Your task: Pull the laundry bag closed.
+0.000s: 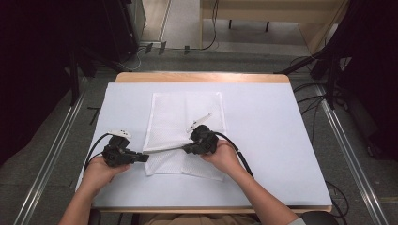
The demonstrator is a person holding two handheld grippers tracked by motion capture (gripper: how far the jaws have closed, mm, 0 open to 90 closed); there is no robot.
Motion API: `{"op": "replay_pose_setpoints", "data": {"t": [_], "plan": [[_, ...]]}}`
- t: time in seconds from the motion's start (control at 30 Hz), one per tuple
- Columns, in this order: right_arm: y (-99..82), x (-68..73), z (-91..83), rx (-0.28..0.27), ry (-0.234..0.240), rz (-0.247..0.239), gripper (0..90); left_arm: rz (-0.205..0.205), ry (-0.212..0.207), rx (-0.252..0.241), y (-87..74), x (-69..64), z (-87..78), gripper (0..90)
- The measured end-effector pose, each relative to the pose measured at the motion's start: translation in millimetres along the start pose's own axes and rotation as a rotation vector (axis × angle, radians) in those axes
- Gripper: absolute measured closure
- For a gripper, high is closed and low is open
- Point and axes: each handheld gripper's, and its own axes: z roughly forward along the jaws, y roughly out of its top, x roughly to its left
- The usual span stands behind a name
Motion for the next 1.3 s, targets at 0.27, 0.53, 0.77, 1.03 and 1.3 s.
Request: {"op": "replay_pose_setpoints", "data": {"t": [0.27,0.53,0.77,1.03,1.3], "plan": [[-4.4,-2.8,-4.3,0.011,-0.018,0.0,88.1,-0.005,0.0,0.001,-0.4,0.4,-0.4,87.9],[-11.4,-10.5,-9.8,0.01,-0.025,0.026,88.1,-0.006,0.0,0.004,-1.0,1.0,-0.8,87.9],[-13.1,-10.7,-11.1,0.011,-0.028,0.019,88.1,-0.007,0.001,0.007,-1.3,1.3,-1.1,87.9],[-16.4,-13.0,-14.8,0.006,-0.029,0.022,88.1,-0.007,-0.004,0.004,-1.6,1.5,-1.3,87.9],[-21.1,-15.0,-18.7,0.017,-0.044,0.03,88.1,-0.014,-0.009,0.006,-2.1,2.3,-1.9,87.9]]}}
